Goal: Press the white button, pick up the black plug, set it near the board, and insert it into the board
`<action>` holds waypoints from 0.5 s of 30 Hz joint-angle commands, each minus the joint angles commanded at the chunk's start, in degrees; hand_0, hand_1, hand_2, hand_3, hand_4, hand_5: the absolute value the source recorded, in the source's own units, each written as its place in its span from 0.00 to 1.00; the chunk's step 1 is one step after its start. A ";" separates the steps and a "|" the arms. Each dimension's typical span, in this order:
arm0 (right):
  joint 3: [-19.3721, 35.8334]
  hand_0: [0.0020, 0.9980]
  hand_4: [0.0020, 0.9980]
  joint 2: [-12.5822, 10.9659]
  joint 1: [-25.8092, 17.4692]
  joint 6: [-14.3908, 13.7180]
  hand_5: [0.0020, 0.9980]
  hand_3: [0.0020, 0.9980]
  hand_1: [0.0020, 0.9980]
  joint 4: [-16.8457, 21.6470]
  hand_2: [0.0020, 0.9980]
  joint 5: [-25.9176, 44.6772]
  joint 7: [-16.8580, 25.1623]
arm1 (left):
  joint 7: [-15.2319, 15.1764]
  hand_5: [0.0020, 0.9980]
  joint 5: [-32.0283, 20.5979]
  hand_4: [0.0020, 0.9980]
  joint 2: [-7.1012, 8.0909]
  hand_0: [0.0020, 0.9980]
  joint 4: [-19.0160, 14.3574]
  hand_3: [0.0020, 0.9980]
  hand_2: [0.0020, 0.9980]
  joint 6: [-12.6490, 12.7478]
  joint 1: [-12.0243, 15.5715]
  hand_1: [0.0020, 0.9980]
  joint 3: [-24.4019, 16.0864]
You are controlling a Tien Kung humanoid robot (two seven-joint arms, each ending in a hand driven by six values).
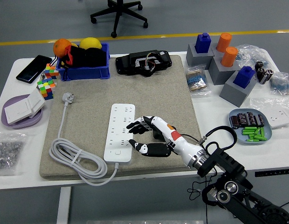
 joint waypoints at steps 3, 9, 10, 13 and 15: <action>-0.97 0.20 0.71 -0.12 0.65 0.88 0.23 0.69 0.08 -0.10 0.14 -0.19 -2.61 | 0.01 0.11 -0.03 0.52 0.05 0.65 0.00 0.68 0.63 -0.01 -0.04 0.64 -0.01; -2.92 0.03 0.77 0.21 1.99 2.76 0.25 0.74 0.05 0.15 0.12 -0.43 -5.92 | 0.01 0.11 -0.05 0.52 0.08 0.65 0.00 0.68 0.63 0.01 -0.09 0.64 -0.15; -3.04 0.03 0.77 0.32 2.16 2.80 0.25 0.74 0.05 0.11 0.12 -0.46 -6.00 | 0.00 0.11 0.00 0.52 0.09 0.65 0.00 0.68 0.63 0.01 -0.10 0.64 -0.20; -3.54 0.03 0.77 0.52 2.65 2.80 0.25 0.74 0.05 -0.27 0.12 -0.63 -5.73 | -0.02 0.11 0.01 0.52 0.14 0.65 0.00 0.68 0.63 0.01 -0.17 0.64 -0.20; -4.27 0.00 0.77 0.48 2.79 2.48 0.26 0.75 0.04 -0.76 0.12 -0.49 -4.99 | -0.01 0.11 0.08 0.52 0.15 0.65 0.00 0.68 0.63 -0.01 -0.24 0.64 -0.24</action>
